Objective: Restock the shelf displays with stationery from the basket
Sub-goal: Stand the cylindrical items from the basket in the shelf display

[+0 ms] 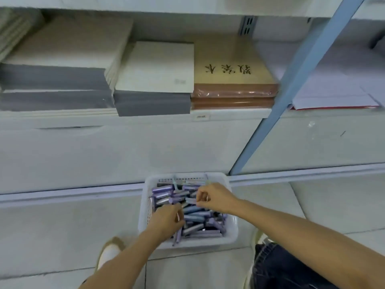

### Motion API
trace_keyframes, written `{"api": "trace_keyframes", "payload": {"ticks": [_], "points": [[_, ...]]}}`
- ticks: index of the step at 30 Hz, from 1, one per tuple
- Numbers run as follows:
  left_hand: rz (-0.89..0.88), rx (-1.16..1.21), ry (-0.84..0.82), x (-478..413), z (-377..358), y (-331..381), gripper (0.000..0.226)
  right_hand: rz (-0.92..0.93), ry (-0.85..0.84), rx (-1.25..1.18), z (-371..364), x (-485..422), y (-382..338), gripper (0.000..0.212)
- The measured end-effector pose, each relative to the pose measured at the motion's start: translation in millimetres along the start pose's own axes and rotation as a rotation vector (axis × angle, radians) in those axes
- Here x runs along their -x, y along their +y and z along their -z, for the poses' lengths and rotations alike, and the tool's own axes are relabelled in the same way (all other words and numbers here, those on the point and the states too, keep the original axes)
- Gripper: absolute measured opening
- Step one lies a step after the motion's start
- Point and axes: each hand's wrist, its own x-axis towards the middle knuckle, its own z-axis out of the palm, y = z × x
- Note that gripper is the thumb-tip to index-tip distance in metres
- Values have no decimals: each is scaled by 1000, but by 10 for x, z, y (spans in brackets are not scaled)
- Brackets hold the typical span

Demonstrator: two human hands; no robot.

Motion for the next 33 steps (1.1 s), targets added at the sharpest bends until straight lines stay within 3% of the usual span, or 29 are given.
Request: {"api": "trace_keyframes", "payload": {"ticks": [5, 12, 15, 19, 24, 28, 33], "points": [[173, 75, 131, -131, -313, -92, 31, -132, -108, 71, -396, 51, 520, 29], [277, 149, 203, -260, -397, -84, 32, -144, -145, 51, -537, 63, 669, 19], [275, 183, 156, -299, -353, -138, 22, -114, -70, -52, -413, 11, 648, 18], [263, 314, 114, -279, -273, -208, 22, -151, 36, -372, -231, -91, 527, 21], [175, 771, 43, -191, -244, -129, 16, -182, 36, -726, -261, -209, 231, 26], [72, 1089, -21, -162, -209, -40, 21, -148, 28, -775, -358, -291, 32, 27], [74, 1009, 47, -160, -148, -165, 7, -82, 26, -737, -416, -327, 43, 21]]}}
